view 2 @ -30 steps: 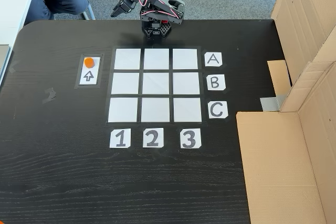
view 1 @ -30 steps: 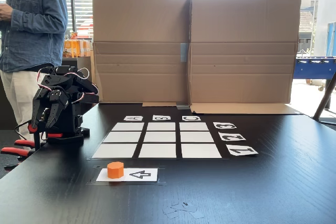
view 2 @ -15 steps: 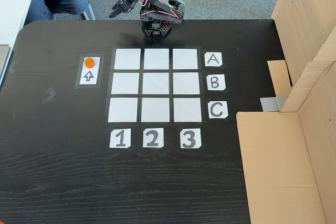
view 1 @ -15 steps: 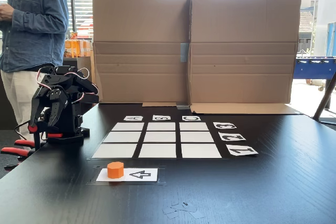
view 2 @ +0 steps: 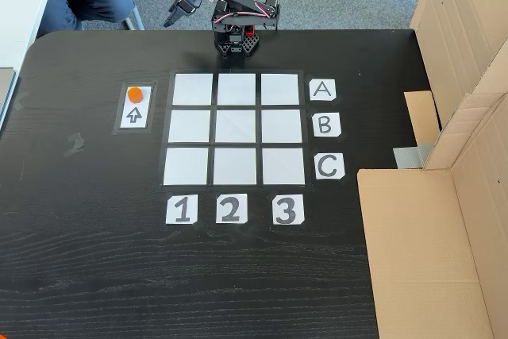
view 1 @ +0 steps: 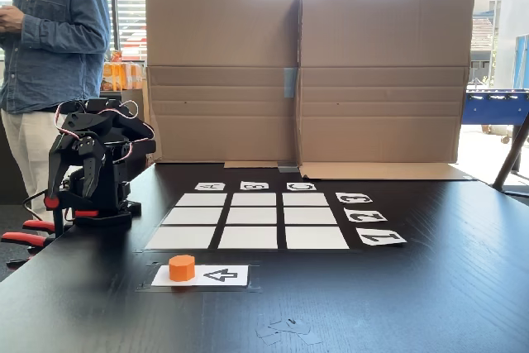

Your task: Pick up the round, orange token and place it in the grid on square A1.

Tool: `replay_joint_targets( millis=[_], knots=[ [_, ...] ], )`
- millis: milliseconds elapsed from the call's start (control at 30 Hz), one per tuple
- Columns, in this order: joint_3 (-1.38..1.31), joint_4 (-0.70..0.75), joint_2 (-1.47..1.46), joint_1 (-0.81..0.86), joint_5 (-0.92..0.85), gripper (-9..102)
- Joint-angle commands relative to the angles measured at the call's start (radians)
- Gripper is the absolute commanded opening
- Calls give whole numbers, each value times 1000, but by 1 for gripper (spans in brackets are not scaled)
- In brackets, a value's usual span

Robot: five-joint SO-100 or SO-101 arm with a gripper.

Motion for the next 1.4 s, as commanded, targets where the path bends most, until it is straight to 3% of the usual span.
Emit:
replay_joint_targets(
  millis=[0, 567, 1367],
  knots=[
    [-126, 0, -106, -6, -9, 27],
    [-724, 222, -706, -149, -17, 27],
    [-1167, 215, -1431, -561, -12, 27]
  ],
)
